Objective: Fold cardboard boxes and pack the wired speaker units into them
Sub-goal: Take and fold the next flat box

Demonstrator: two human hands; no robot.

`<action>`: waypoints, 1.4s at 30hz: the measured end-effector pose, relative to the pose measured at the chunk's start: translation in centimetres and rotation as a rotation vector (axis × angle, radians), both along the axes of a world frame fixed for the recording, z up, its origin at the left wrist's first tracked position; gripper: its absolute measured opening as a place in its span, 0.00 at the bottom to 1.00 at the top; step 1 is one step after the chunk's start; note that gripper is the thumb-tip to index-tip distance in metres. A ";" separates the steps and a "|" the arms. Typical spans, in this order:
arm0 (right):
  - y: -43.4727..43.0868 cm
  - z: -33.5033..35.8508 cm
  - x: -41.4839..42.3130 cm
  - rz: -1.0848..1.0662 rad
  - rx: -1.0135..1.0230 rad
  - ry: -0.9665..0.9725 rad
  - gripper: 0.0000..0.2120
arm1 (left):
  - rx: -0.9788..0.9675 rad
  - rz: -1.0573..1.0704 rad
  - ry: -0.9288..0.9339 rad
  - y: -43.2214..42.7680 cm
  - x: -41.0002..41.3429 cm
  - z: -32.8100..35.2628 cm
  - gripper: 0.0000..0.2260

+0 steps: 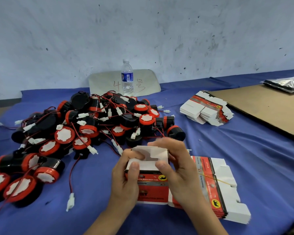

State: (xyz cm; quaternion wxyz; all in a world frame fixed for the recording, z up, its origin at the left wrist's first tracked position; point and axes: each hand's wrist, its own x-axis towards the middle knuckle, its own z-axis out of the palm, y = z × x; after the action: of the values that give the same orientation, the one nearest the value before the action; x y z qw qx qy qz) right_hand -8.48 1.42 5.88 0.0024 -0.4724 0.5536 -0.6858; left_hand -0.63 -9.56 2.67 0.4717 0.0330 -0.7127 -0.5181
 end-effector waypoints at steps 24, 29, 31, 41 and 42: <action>2.8 3.0 -0.4 0.181 0.602 0.007 0.24 | -0.353 -0.020 0.011 -0.5 1.0 0.4 0.19; 2.7 2.9 -1.2 0.366 0.480 -0.283 0.21 | -0.328 0.027 0.057 -0.6 0.9 0.5 0.18; 2.7 2.6 -1.7 0.412 0.428 -0.456 0.19 | -0.281 0.032 0.064 -0.7 0.9 0.4 0.19; 1.9 1.8 -2.2 0.738 0.321 -0.919 0.28 | -0.261 0.035 0.016 -0.7 0.7 0.4 0.24; 1.8 1.7 -2.1 0.741 0.327 -0.923 0.29 | -0.275 0.039 0.005 -0.8 0.7 0.4 0.27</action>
State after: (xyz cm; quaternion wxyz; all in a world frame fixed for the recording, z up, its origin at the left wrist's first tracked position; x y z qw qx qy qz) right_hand -10.58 3.20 7.63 0.5526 -0.2816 0.3923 -0.6793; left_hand 0.05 -10.34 3.12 0.4835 -0.0194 -0.7750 -0.4065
